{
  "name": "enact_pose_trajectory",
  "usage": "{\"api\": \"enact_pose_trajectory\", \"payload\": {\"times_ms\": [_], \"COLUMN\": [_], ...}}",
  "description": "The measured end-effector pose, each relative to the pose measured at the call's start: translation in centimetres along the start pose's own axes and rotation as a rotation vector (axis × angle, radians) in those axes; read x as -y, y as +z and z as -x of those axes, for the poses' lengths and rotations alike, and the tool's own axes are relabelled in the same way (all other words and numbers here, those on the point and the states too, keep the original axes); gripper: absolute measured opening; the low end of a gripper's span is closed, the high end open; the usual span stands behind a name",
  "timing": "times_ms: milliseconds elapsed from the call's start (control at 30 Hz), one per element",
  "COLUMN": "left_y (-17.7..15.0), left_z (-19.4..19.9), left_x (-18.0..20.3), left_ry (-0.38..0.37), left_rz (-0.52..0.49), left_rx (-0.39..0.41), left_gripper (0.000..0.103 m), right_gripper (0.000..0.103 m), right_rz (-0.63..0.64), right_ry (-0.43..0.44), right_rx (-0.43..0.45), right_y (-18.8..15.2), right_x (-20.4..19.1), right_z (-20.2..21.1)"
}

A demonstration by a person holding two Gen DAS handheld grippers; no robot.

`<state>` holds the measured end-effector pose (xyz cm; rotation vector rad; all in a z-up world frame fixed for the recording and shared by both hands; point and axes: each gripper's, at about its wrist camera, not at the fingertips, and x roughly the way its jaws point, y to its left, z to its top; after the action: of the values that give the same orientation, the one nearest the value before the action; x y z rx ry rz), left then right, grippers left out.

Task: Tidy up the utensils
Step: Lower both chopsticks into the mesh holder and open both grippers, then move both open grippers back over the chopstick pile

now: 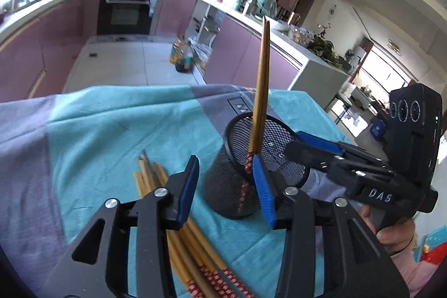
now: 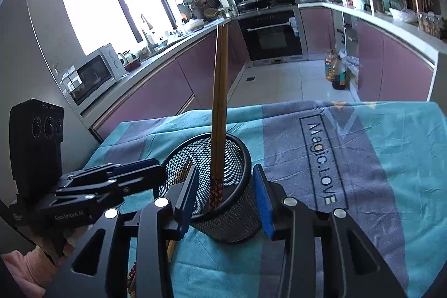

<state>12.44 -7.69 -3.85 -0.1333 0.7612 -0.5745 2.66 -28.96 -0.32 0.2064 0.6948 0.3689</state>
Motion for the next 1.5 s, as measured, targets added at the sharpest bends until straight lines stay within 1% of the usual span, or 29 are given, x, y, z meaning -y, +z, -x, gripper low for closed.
{"api": "enact_pose_trajectory", "payload": {"times_ms": [33, 100, 200, 333, 400, 533, 667, 733, 867, 933, 1100, 1233, 1367, 1467, 1500], "left_y": [-0.2, -0.6, -1.5, -3.3, -4.6, -6.5, -7.4, -7.6, -8.3, -8.3, -8.4, -8.3, -8.4, -8.5, -8.5], "left_z": [0.7, 1.9, 3.1, 3.0, 2.2, 1.0, 0.4, 0.3, 0.1, 0.3, 0.6, 0.9, 1.8, 2.0, 2.0], "left_x": [-0.1, -0.5, -1.1, -1.9, -2.3, -3.3, -3.8, -4.3, -5.1, -5.2, -5.7, -5.9, -6.4, -6.5, -6.6], "left_ry": [0.027, 0.065, 0.117, 0.169, 0.188, 0.199, 0.198, 0.189, 0.193, 0.19, 0.178, 0.173, 0.179, 0.186, 0.2], "left_rz": [-0.011, -0.023, -0.042, -0.065, -0.074, -0.051, -0.036, -0.019, 0.0, 0.001, 0.009, 0.011, 0.015, 0.016, 0.012], "left_rx": [0.02, 0.034, 0.029, -0.026, -0.071, -0.14, -0.158, -0.168, -0.18, -0.177, -0.178, -0.178, -0.172, -0.171, -0.171], "left_gripper": [0.04, 0.04, 0.04, 0.04, 0.04, 0.038, 0.031, 0.031, 0.022, 0.022, 0.022, 0.022, 0.022, 0.022, 0.022], "right_gripper": [0.039, 0.039, 0.039, 0.039, 0.039, 0.039, 0.039, 0.039, 0.038, 0.038, 0.032, 0.029, 0.025, 0.024, 0.025], "right_rz": [0.002, 0.002, 0.011, 0.073, 0.101, 0.143, 0.147, 0.145, 0.137, 0.133, 0.138, 0.164, 0.172, 0.165, 0.165], "right_ry": [-0.004, -0.005, 0.025, 0.071, 0.086, 0.106, 0.102, 0.096, 0.081, 0.074, 0.049, 0.01, -0.022, -0.024, -0.026], "right_rx": [0.007, 0.015, -0.007, -0.08, -0.113, -0.166, -0.201, -0.209, -0.223, -0.231, -0.244, -0.244, -0.245, -0.248, -0.249], "right_y": [-0.2, -0.8, -2.5, -4.3, -5.1, -6.1, -6.5, -6.6, -6.9, -7.1, -7.1, -7.2, -7.3, -7.3, -7.3], "right_x": [0.0, 0.2, -0.1, -1.9, -3.0, -4.9, -5.6, -5.7, -5.5, -5.5, -5.9, -6.5, -6.7, -6.6, -6.6], "right_z": [0.5, 1.3, 2.1, 1.1, 0.2, -2.2, -3.9, -4.3, -5.0, -5.2, -6.1, -6.8, -7.1, -7.1, -7.1]}}
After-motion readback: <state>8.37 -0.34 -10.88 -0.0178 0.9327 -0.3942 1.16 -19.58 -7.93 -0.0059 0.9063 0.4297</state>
